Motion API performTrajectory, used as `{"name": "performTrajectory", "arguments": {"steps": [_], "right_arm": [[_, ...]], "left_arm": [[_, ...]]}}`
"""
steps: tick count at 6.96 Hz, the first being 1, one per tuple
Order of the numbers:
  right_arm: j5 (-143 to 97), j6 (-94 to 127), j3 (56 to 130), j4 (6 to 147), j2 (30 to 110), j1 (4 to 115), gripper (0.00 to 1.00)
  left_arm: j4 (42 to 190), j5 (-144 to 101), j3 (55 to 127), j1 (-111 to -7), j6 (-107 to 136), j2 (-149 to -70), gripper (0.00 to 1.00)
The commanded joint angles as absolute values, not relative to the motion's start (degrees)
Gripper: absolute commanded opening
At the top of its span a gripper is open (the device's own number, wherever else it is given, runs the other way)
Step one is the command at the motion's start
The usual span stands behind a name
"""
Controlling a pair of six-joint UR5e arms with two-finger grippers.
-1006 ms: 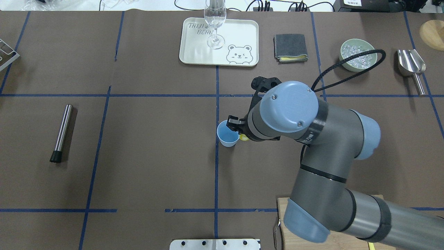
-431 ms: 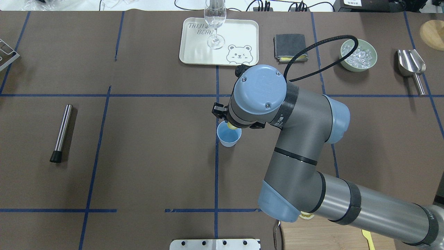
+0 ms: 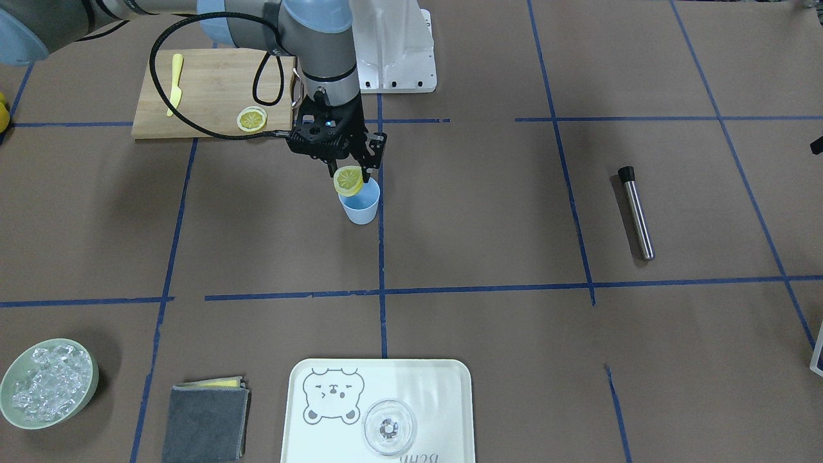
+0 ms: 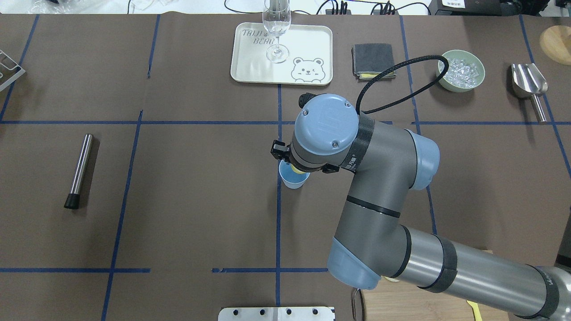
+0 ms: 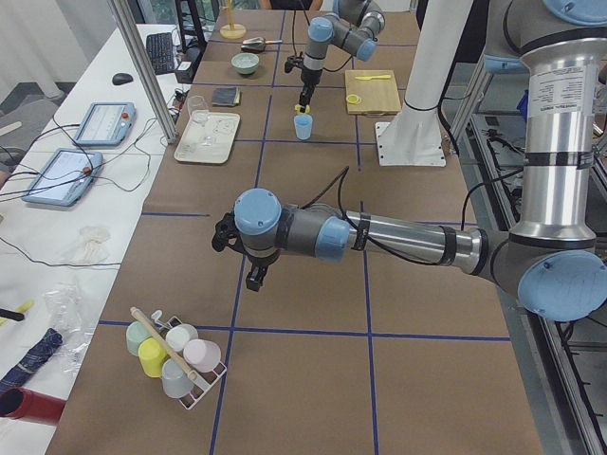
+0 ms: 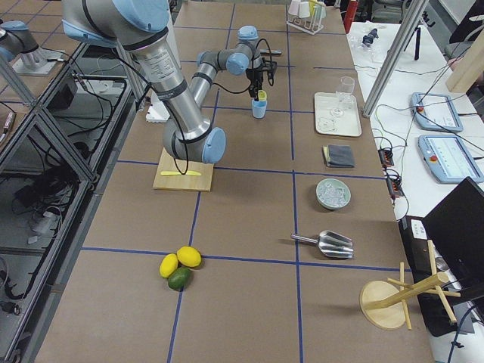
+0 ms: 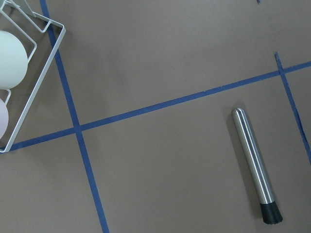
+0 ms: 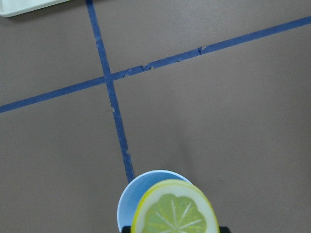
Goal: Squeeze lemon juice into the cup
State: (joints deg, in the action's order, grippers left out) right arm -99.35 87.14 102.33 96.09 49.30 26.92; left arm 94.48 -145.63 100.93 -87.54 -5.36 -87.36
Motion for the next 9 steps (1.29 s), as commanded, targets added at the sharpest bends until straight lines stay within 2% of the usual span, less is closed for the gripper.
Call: {"name": "performTrajectory", "arguments": {"steps": [1,2,5,6,7,9], "right_arm": [[-99.32,87.1,102.04,96.06,49.31,26.28,0.83],[-99.32,87.01,102.04,96.06,49.39,26.28,0.9],[-99.75,86.75,104.39,96.06,49.57,27.32,0.91],[-102.8,86.4,108.76,96.15,52.7,30.47,0.97],[-107.27,85.35,113.33,96.07,57.87,34.24,1.0],[-113.0,78.18,116.01,96.15,63.96,41.63,1.0]], "left_arm": [[94.48,-145.63,100.99,-87.54,-5.36,-87.36,1.0],[94.48,-145.63,100.99,-87.54,-5.27,-87.36,1.0],[97.79,-145.2,99.5,-84.58,-0.75,-88.5,1.0],[105.04,-144.24,97.58,-79.59,12.87,-89.72,1.0],[113.47,-136.05,97.04,-72.75,26.58,-90.52,0.99],[118.74,-128.25,93.19,-61.65,36.46,-93.49,0.94]]}}
